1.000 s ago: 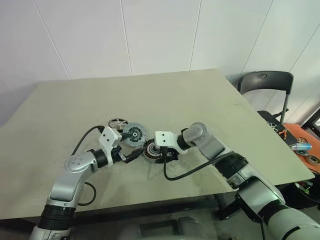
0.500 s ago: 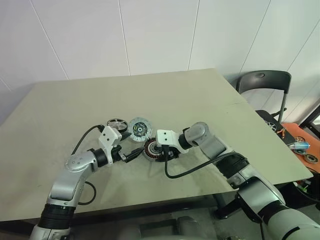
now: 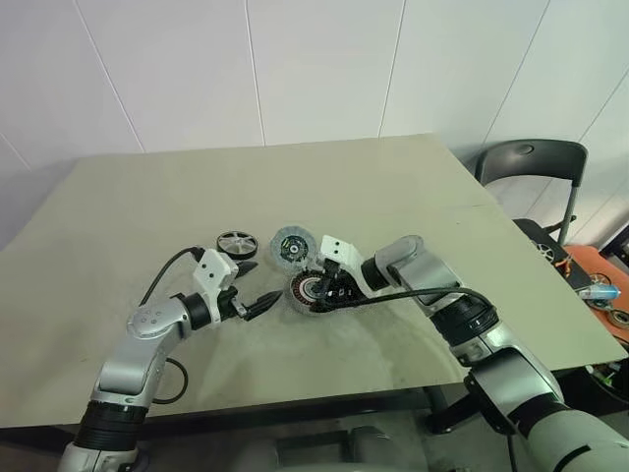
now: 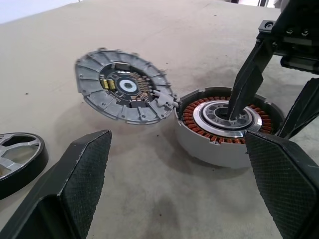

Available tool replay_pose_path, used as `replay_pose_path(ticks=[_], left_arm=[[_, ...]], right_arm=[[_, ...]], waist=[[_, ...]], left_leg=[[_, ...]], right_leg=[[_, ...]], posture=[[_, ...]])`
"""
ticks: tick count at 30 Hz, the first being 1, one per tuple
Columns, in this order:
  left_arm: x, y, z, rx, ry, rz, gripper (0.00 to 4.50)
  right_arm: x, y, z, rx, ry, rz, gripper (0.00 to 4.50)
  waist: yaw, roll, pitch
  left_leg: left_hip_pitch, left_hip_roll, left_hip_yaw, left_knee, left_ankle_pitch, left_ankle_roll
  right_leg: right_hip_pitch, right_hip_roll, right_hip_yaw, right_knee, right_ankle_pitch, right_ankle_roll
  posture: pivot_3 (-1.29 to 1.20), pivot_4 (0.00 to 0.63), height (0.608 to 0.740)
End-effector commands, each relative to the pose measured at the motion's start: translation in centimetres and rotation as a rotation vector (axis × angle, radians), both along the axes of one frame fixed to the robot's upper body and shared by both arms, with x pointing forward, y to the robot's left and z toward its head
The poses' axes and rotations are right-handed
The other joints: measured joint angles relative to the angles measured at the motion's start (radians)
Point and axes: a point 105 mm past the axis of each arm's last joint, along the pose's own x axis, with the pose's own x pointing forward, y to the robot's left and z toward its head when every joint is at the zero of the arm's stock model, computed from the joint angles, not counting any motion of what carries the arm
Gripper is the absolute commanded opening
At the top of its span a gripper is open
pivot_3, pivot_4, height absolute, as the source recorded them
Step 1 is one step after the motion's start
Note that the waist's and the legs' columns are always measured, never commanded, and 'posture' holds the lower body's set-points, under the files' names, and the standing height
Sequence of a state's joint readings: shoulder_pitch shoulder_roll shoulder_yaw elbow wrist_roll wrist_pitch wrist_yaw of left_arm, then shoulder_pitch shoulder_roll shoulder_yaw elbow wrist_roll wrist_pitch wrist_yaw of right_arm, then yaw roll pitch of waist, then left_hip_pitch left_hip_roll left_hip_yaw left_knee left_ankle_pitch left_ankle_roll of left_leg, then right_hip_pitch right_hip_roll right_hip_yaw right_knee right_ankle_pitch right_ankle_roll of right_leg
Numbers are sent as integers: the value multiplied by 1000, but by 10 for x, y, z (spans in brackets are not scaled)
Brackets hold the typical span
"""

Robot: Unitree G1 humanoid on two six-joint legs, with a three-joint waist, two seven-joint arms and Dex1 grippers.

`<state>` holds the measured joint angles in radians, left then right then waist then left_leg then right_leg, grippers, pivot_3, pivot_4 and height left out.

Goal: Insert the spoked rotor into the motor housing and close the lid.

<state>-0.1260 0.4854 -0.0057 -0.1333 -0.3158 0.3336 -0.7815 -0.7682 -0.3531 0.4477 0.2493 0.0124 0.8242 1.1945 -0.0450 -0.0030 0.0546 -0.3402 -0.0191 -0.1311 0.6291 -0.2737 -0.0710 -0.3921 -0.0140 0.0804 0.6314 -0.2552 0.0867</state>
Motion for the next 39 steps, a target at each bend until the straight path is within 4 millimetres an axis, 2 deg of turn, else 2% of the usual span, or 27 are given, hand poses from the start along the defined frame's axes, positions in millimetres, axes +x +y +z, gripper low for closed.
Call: replay_pose_path(ticks=[1,5,11,12,14,17,19,21,24,27,28,29,31,34,39], left_arm=[[1,-1,12,-2,-51,-6,4500],[0,-1,11,0,-47,-3,4500],[-3,-1,10,0,-42,0,4500],[-3,-1,10,0,-41,1,4500],[-3,-1,10,0,-41,3,4500],[-4,-1,11,0,-41,5,4500],[-4,-2,12,-1,-41,6,4500],[-4,-1,11,0,-38,10,4500],[-5,4,6,3,-28,36,4500],[3,20,1,9,-39,140,4500],[7,27,-1,14,-47,183,4500],[18,40,-9,49,-41,276,4500],[30,54,-22,83,-24,388,4500],[33,52,-28,81,-17,415,4500],[44,58,-34,52,35,514,4500]], right_arm=[[-5,4,-3,-2,44,-21,2252],[-19,13,-8,10,64,26,2252],[-21,21,-17,17,96,-2,2252],[-22,21,-18,15,95,8,2551],[-23,20,-18,13,90,23,2856],[-22,18,-17,11,82,23,3914],[-21,21,-10,58,92,26,4480],[-23,24,4,126,95,54,4480],[-22,27,37,284,81,93,4480],[-9,24,60,387,5,62,4480],[-1,23,64,407,-26,29,4480],[12,18,62,395,-62,-37,4480],[29,9,55,348,-106,-117,4480],[37,4,57,355,-114,-147,4480],[37,-1,66,385,-144,-127,4480]], waist=[[1,0,0],[0,0,0],[-9,0,0],[-12,0,0],[-19,0,0],[-28,0,0],[-27,0,0],[-27,0,0],[-26,0,1],[-24,0,1],[-24,1,1],[-23,1,1],[-23,1,1],[-23,0,1],[-16,0,1]], left_leg=[[0,0,0,0,0,0],[0,0,0,0,0,0],[1,0,0,-2,0,0],[1,1,0,-2,0,0],[1,1,0,-1,0,0],[2,1,0,0,0,0],[2,1,0,0,0,0],[2,1,0,1,0,0],[0,0,0,0,0,0],[-2,0,0,-1,0,0],[-2,0,0,-2,0,0],[-2,0,0,-2,0,0],[-1,0,-1,-1,0,0],[0,0,0,0,0,0],[-7,-1,0,0,0,0]], right_leg=[[0,0,0,0,0,0],[0,0,0,0,0,0],[-1,0,0,0,0,2],[-1,0,0,0,0,2],[0,0,0,0,0,0],[1,0,0,0,-1,0],[1,0,0,0,-1,0],[1,0,0,1,-1,0],[0,0,0,0,-1,0],[-2,0,0,0,1,3],[-2,0,0,0,1,3],[-3,0,0,0,1,3],[-2,0,0,0,1,3],[0,0,0,0,1,3],[-6,-2,0,-1,2,3]], posture=[[0,0,740],[0,0,740],[0,0,740],[0,0,740],[0,0,740],[0,0,740],[0,0,740],[0,0,740],[0,0,740],[0,0,740],[0,0,740],[0,0,740],[0,0,740],[0,0,740],[0,0,740]])
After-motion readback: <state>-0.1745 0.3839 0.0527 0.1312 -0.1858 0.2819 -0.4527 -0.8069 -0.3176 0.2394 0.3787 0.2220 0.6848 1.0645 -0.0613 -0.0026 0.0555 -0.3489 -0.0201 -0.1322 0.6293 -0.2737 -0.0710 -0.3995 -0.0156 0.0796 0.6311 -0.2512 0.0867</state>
